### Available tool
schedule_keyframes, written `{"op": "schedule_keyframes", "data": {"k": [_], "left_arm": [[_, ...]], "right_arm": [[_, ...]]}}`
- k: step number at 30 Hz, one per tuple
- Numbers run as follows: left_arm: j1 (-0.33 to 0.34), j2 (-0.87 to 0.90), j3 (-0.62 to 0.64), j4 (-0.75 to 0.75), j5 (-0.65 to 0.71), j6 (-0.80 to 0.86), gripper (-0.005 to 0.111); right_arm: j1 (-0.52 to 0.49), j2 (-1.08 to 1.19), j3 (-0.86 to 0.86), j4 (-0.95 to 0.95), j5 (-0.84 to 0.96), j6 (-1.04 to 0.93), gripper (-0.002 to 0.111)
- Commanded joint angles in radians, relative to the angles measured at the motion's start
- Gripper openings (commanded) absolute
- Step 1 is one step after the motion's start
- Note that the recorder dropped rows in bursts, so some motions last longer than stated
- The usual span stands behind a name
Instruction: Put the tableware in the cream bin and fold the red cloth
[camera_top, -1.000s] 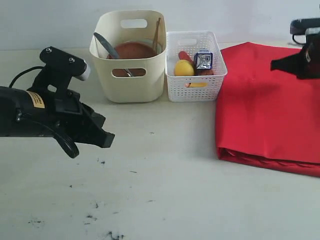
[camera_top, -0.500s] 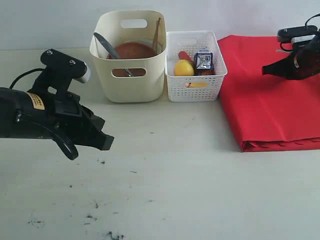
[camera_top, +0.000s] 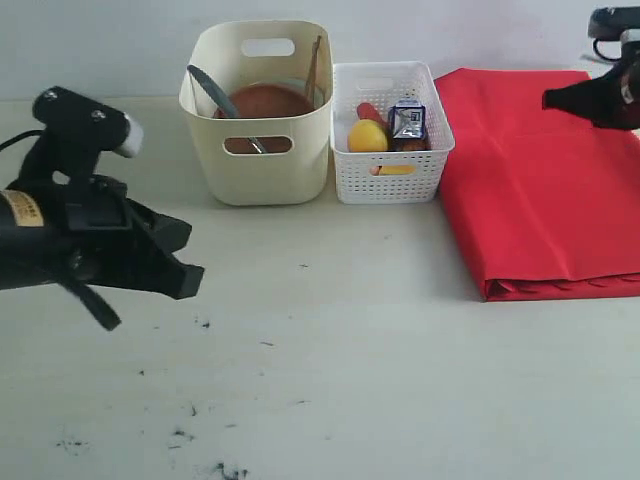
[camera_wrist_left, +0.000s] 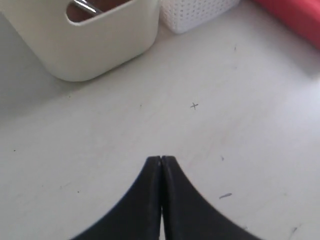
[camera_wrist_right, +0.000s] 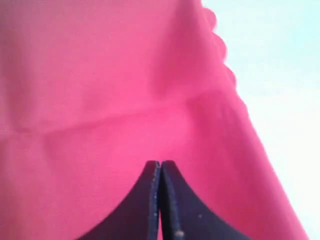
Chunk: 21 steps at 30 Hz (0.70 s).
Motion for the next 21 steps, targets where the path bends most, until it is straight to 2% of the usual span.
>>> {"op": "schedule_keyframes", "data": {"k": [1,5,11,16,21], "left_arm": [[0.001,-0.212,0.105,-0.024,-0.039,-0.006,0.000],[0.001,-0.453,0.236,-0.067,-0.148,-0.007,0.000],[0.001,-0.737,0.402,-0.116,-0.261,-0.007,0.000],[0.001,-0.889,0.513,-0.124,-0.328,-0.007,0.000],[0.001,-0.952,0.558,-0.127,-0.294,-0.034,0.000]], "right_arm": [[-0.001,-0.235,0.195,0.006,-0.263,0.086,0.000],[-0.001,-0.433,0.403,0.161,-0.409,0.032,0.000],[-0.001,-0.709,0.743,0.400,-0.662,-0.214,0.000],[-0.001,-0.956,0.982,0.433,-0.823,-0.282,0.000],[-0.001,-1.201,1.159,0.395,-0.823,-0.282,0.000]]}}
